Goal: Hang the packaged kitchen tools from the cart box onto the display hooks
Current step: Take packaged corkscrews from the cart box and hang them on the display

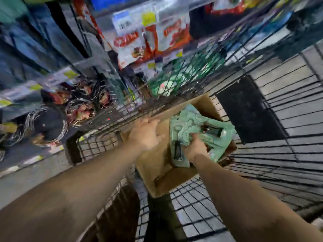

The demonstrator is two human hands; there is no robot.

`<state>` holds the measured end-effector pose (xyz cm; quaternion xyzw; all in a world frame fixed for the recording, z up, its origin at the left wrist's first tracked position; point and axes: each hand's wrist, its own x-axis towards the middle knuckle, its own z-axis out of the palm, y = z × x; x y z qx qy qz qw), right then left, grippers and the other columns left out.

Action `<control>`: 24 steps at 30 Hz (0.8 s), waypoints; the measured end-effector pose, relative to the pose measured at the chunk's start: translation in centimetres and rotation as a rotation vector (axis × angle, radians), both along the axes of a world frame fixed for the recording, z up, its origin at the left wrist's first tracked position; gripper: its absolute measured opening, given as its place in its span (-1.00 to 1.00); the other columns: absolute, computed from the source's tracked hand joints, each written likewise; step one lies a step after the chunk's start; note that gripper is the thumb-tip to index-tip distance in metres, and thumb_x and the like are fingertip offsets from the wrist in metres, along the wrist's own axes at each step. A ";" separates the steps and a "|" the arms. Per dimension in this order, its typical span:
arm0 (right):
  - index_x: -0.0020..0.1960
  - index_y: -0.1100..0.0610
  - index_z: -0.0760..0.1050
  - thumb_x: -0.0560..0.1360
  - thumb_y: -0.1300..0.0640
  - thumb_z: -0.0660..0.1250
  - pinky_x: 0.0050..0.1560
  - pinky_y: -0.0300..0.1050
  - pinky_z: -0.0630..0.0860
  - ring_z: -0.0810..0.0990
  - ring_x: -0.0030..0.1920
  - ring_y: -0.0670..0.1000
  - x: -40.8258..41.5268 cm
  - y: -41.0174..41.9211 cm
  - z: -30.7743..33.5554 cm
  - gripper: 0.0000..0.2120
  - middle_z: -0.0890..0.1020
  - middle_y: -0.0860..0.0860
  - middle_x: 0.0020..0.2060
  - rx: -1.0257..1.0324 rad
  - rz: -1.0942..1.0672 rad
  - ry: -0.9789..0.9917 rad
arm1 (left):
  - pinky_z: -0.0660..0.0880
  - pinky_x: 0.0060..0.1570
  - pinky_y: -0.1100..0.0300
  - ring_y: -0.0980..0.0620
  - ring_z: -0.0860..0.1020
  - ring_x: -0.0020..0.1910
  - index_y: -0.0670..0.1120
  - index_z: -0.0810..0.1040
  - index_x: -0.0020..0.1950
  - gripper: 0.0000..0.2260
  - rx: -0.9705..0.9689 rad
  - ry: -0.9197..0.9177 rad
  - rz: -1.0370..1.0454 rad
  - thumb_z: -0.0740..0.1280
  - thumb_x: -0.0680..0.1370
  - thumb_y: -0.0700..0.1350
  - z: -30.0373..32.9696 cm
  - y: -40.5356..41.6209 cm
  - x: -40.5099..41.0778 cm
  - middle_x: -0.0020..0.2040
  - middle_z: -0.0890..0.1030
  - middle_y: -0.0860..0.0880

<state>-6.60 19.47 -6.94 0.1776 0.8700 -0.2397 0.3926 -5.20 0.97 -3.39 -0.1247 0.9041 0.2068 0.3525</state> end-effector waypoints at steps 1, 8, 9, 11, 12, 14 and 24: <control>0.46 0.03 0.26 0.52 0.10 0.35 0.22 0.05 0.49 0.54 0.20 0.21 0.2 -0.1 -1.2 -0.45 0.51 0.16 0.28 0.009 -0.003 -0.016 | 0.27 0.44 0.01 -0.17 0.29 0.49 0.01 0.25 0.56 -0.40 0.006 -0.013 0.005 0.26 0.58 0.21 -1.0 0.4 0.1 0.52 0.33 -0.16; 0.43 0.08 0.12 0.51 -0.02 0.35 0.02 0.03 0.42 0.49 0.21 0.26 2.0 -0.8 -7.6 -0.39 0.38 0.17 0.29 0.273 0.134 0.033 | 0.40 0.35 -0.03 -0.14 0.38 0.42 -0.02 0.28 0.55 -0.38 0.039 -0.094 0.073 0.30 0.57 0.21 -6.3 1.6 1.8 0.46 0.41 -0.10; 0.41 0.09 0.14 0.51 -0.01 0.36 0.05 0.04 0.43 0.48 0.21 0.25 2.1 -0.9 -8.0 -0.40 0.39 0.17 0.26 0.313 0.155 0.066 | 0.39 0.36 -0.01 -0.14 0.37 0.42 -0.03 0.30 0.54 -0.39 0.050 -0.087 0.080 0.30 0.57 0.20 -6.6 1.7 2.1 0.47 0.40 -0.10; 0.36 0.13 0.22 0.50 0.03 0.36 0.14 0.08 0.43 0.45 0.23 0.23 2.2 -1.0 -8.6 -0.47 0.42 0.17 0.24 0.341 0.163 0.092 | 0.37 0.37 0.00 -0.12 0.34 0.43 0.00 0.32 0.51 -0.42 0.085 -0.088 0.131 0.32 0.55 0.20 -7.2 2.1 2.8 0.45 0.40 -0.09; 0.33 0.15 0.27 0.50 0.05 0.36 0.17 0.09 0.42 0.44 0.24 0.21 2.1 -1.0 -8.9 -0.51 0.44 0.16 0.24 0.341 0.161 0.078 | 0.38 0.37 0.00 -0.12 0.34 0.43 0.01 0.33 0.50 -0.42 0.103 -0.097 0.164 0.33 0.55 0.20 -7.3 2.3 3.0 0.44 0.40 -0.08; 0.31 0.18 0.33 0.51 0.07 0.36 0.20 0.08 0.42 0.44 0.24 0.19 1.7 -1.0 -8.9 -0.56 0.45 0.15 0.24 0.317 0.145 0.036 | 0.40 0.36 0.00 -0.11 0.37 0.43 0.00 0.33 0.51 -0.42 0.152 -0.127 0.232 0.35 0.55 0.18 -7.4 2.8 3.4 0.45 0.40 -0.08; 0.05 0.03 0.51 0.53 0.23 0.38 -0.21 -0.29 0.56 0.63 -0.10 -0.08 1.7 0.4 -2.7 -0.84 0.65 0.02 0.00 -0.533 -0.412 -0.195 | 0.45 0.24 0.06 -0.11 0.49 0.30 -0.01 0.35 0.45 -0.38 0.425 -0.235 0.759 0.47 0.47 0.15 -5.5 3.7 2.6 0.35 0.47 -0.03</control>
